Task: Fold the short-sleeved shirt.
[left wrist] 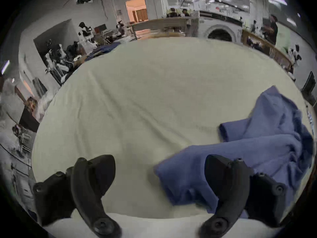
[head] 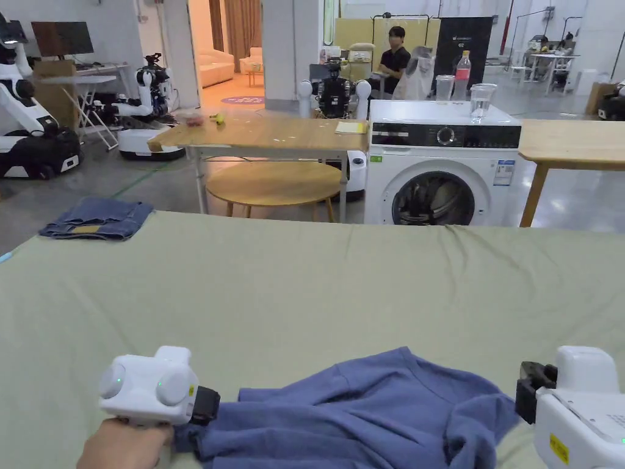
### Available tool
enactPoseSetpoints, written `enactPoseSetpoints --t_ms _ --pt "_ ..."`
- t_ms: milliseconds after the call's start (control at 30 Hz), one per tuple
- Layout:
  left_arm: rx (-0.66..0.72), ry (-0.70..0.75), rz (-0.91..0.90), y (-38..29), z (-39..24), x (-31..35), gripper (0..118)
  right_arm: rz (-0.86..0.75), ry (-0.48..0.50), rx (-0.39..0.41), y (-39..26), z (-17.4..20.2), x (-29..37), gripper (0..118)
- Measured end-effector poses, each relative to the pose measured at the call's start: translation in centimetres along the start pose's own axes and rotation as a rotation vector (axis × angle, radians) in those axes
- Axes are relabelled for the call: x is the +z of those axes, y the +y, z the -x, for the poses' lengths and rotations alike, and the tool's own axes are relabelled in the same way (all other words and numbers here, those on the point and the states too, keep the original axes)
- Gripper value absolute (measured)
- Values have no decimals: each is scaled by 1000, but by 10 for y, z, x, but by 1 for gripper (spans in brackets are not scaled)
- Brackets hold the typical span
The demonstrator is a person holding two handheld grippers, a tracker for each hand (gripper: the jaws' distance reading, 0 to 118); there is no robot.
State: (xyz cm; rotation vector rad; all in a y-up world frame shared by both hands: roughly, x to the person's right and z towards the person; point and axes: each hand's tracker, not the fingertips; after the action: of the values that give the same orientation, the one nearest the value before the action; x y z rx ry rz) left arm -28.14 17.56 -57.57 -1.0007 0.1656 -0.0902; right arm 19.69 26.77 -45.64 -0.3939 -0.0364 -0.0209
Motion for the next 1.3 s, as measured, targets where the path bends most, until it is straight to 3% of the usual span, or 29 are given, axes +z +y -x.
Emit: enactPoseSetpoints --t_ms 133,167,233,333,367,400,467,500,533,700,733,767,800,833,867,900,1033,1133,1300 --pt "-41 25 68 -2 -16 -23 102 72 -59 -3 -9 -29 -29 1" --pt "-29 13 57 -3 -16 -19 80 100 -73 3 -11 -36 -39 1" --pt "5 -120 9 -3 -13 -3 3 141 -95 8 -14 -50 -61 1" --pt "-49 -57 -51 -5 -27 14 0 251 -75 -23 -20 -65 -100 3" --pt "-45 -98 -42 -4 -22 17 0 292 -20 -47 -23 -69 -114 15" --pt "-33 -108 -39 -4 -22 21 0 332 15 -55 -26 -71 -124 38" --pt "-32 -100 -58 -5 -24 31 0 367 49 -40 -34 -69 -142 103" --pt "-36 -100 -59 -1 -19 31 0 352 44 -32 -37 -67 -147 113" --pt "-42 -99 -61 -1 -19 34 0 346 45 -21 -39 -64 -152 113" --pt "-59 -67 -64 -1 -21 47 0 448 94 57 -60 -52 -189 112" --pt "-57 -63 -62 -2 -22 48 0 515 120 87 -64 -47 -196 105" --pt "-56 -59 -57 -1 -25 49 0 481 98 130 -64 -41 -193 101" --pt "-56 -57 -54 -2 -26 49 0 452 107 118 -60 -41 -188 93" --pt "-51 -54 -49 -4 -27 49 0 441 128 118 -56 -43 -183 71" --pt "-43 -56 -45 -6 -28 49 0 422 144 122 -53 -44 -178 22" --pt "-37 -67 -34 -4 -28 47 0 412 140 136 -48 -44 -173 1" --pt "-55 -40 -54 -7 -30 54 0 425 140 146 -27 -42 -159 1" --pt "-37 -62 -96 -6 -21 76 0 347 157 62 -7 -49 -126 1" --pt "-88 -35 -234 9 6 142 0 232 130 51 53 -54 -62 1"
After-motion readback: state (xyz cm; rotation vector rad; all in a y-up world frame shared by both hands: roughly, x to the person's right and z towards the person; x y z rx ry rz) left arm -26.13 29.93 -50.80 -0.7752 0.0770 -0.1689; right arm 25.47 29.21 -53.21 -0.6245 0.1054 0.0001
